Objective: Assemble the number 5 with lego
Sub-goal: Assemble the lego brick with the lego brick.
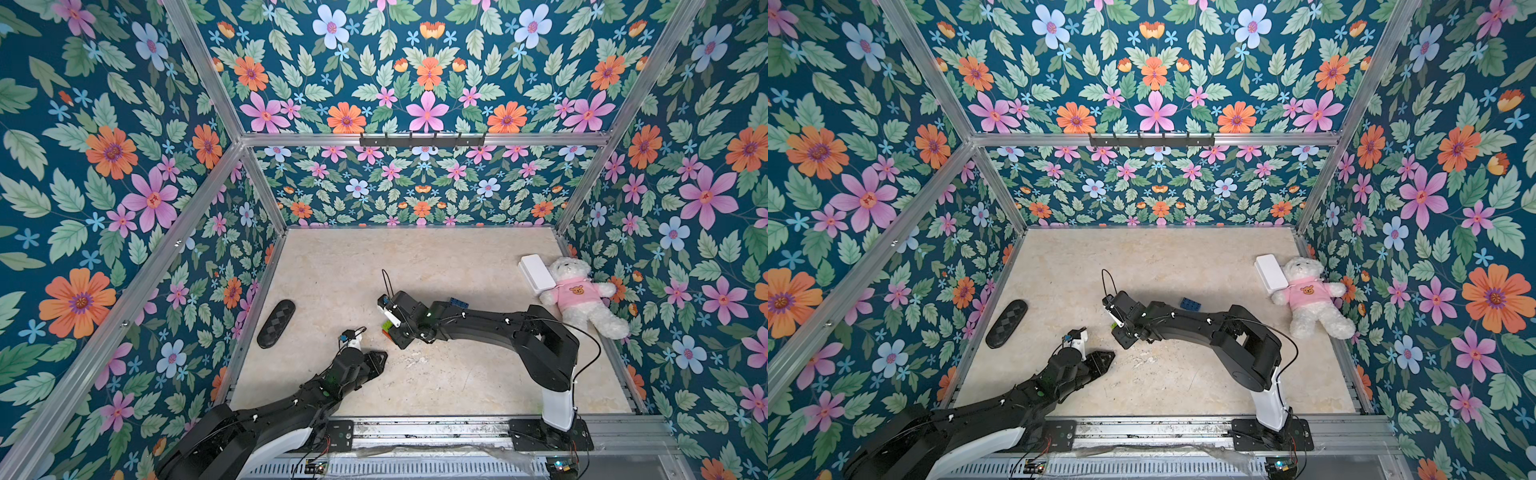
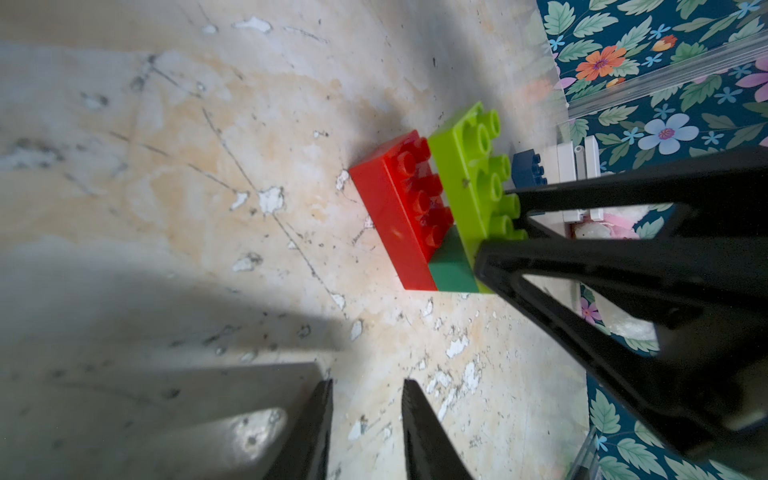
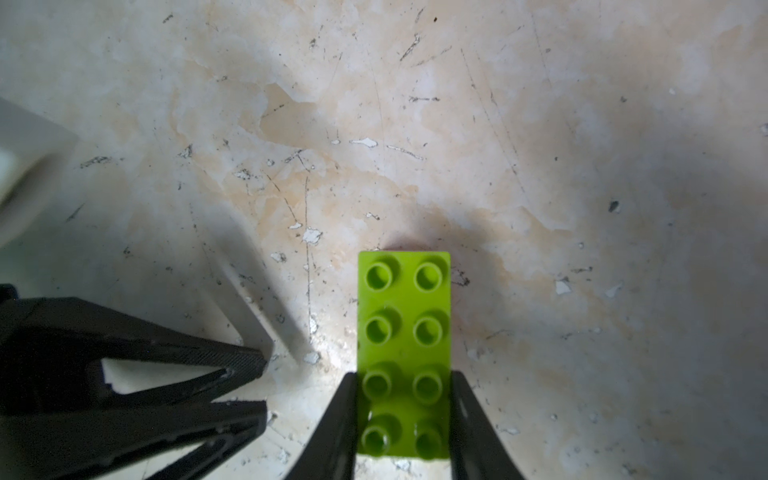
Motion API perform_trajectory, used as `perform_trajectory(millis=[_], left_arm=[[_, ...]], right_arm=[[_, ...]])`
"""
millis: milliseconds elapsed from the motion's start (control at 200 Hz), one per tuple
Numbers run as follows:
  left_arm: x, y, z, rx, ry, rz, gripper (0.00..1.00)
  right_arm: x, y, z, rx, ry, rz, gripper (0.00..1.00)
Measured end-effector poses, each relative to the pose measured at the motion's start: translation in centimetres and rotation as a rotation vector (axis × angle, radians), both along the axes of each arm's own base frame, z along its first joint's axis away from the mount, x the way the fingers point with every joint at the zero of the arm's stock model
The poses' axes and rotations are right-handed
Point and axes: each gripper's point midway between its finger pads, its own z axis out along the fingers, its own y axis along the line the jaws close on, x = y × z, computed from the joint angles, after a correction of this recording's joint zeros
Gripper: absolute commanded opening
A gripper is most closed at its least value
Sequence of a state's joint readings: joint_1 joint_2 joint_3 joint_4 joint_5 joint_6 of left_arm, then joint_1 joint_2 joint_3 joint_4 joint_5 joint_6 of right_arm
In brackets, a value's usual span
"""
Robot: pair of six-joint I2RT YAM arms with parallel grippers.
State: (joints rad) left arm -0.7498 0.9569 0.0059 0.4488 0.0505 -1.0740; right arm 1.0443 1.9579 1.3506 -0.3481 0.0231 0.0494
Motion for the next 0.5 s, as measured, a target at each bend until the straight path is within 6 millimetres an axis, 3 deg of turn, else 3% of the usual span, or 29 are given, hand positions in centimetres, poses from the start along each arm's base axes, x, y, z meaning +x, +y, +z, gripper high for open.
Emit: perform_trajectory(millis=[500], left_arm=[[-0.1, 0.1, 0.0, 0.003, 0.003, 0.001, 0.33]], right_arm=[[-0.8, -2.3, -0.8, -0.097, 0.037, -0.032, 0.42]])
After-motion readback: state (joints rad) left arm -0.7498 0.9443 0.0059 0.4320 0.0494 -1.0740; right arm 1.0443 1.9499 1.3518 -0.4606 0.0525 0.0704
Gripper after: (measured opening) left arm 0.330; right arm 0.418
